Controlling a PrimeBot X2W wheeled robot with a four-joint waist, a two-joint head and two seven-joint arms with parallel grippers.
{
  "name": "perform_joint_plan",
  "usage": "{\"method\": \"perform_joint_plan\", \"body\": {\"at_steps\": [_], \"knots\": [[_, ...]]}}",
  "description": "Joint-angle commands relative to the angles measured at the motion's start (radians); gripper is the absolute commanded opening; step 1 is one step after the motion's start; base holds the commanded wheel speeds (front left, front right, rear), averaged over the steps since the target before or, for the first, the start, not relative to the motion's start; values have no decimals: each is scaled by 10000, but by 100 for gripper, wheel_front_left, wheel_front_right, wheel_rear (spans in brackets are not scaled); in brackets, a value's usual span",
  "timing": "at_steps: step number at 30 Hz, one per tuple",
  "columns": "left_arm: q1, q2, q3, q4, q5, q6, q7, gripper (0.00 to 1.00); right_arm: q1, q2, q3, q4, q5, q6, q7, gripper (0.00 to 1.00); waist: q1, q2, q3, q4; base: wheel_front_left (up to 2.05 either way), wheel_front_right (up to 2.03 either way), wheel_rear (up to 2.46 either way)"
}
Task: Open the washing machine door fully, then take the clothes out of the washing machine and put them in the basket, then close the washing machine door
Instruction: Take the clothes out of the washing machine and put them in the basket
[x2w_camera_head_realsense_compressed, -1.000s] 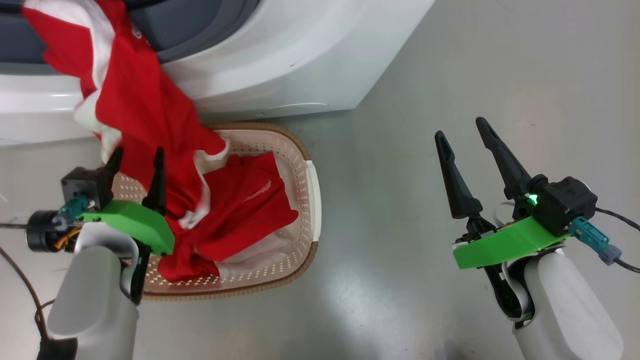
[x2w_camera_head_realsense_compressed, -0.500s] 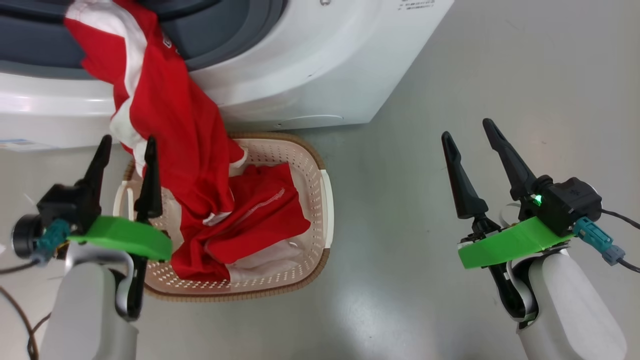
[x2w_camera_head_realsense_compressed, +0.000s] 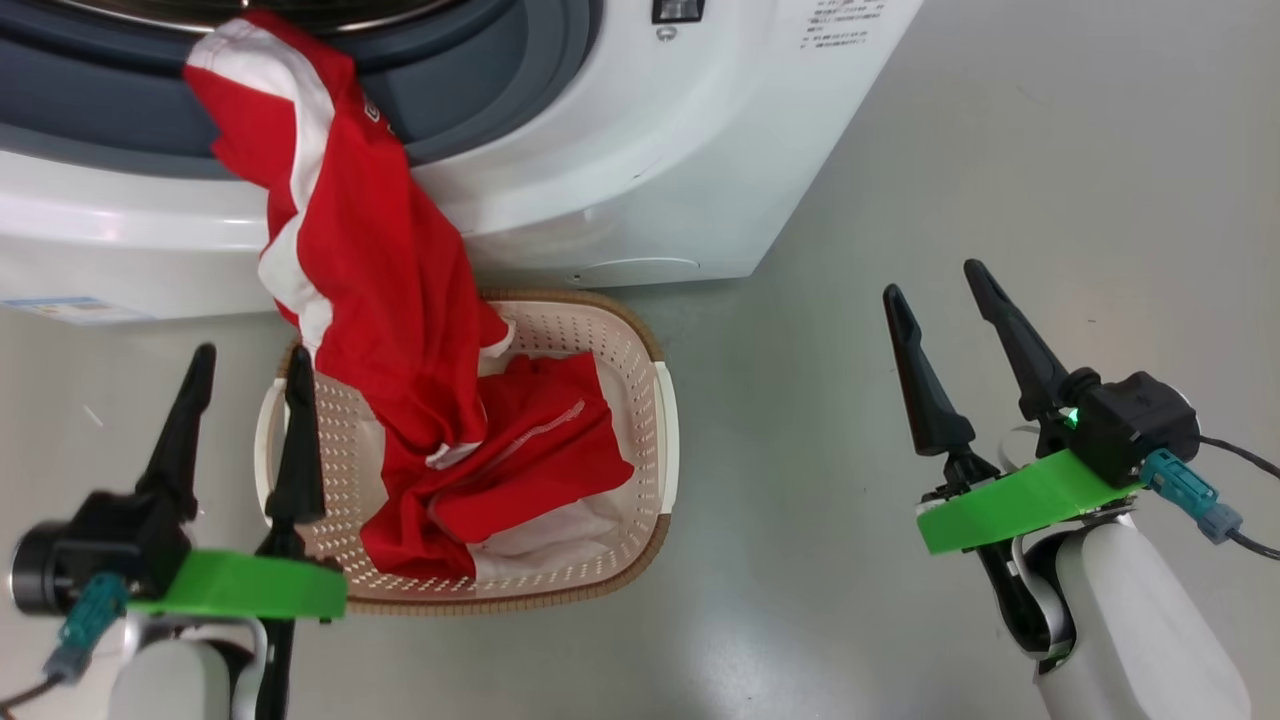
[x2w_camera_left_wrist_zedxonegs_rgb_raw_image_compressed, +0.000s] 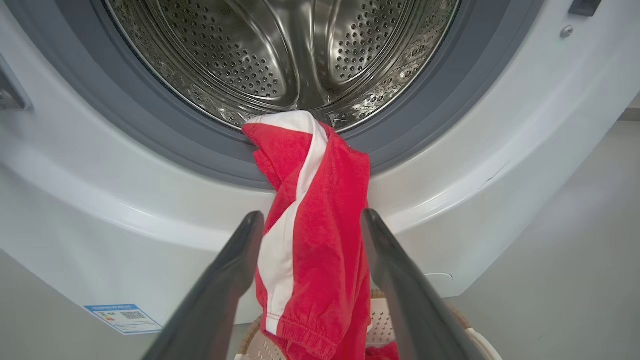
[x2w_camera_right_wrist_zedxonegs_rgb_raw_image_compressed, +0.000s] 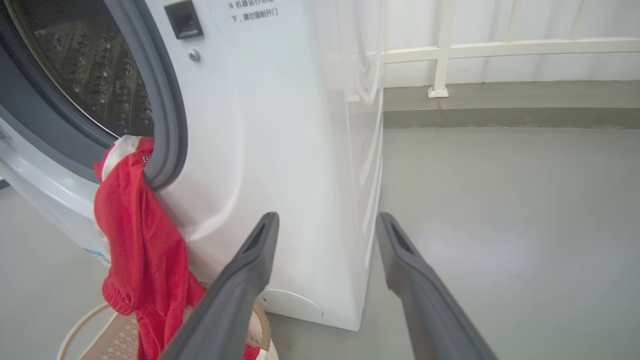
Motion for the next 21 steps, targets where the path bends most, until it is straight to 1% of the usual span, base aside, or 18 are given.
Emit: {"method": "perform_joint_plan", "body": {"at_steps": [1, 10, 21], "knots": [[361, 185, 362, -386, 91, -53, -49, 100, 356, 43, 218, -190, -115, 62, -65, 100, 0, 0, -54, -2, 0, 0, 0], [1542, 69, 678, -1376, -60, -53, -49, 100, 449, 43, 227, -196, -111, 62, -65, 100, 0, 0, -191, -53, 0, 0, 0], [1642, 9, 659, -1457, -256, -53, -49, 100, 529, 43, 254, -224, -108, 62, -65, 100, 0, 0, -229, -127, 0, 0, 0]]}}
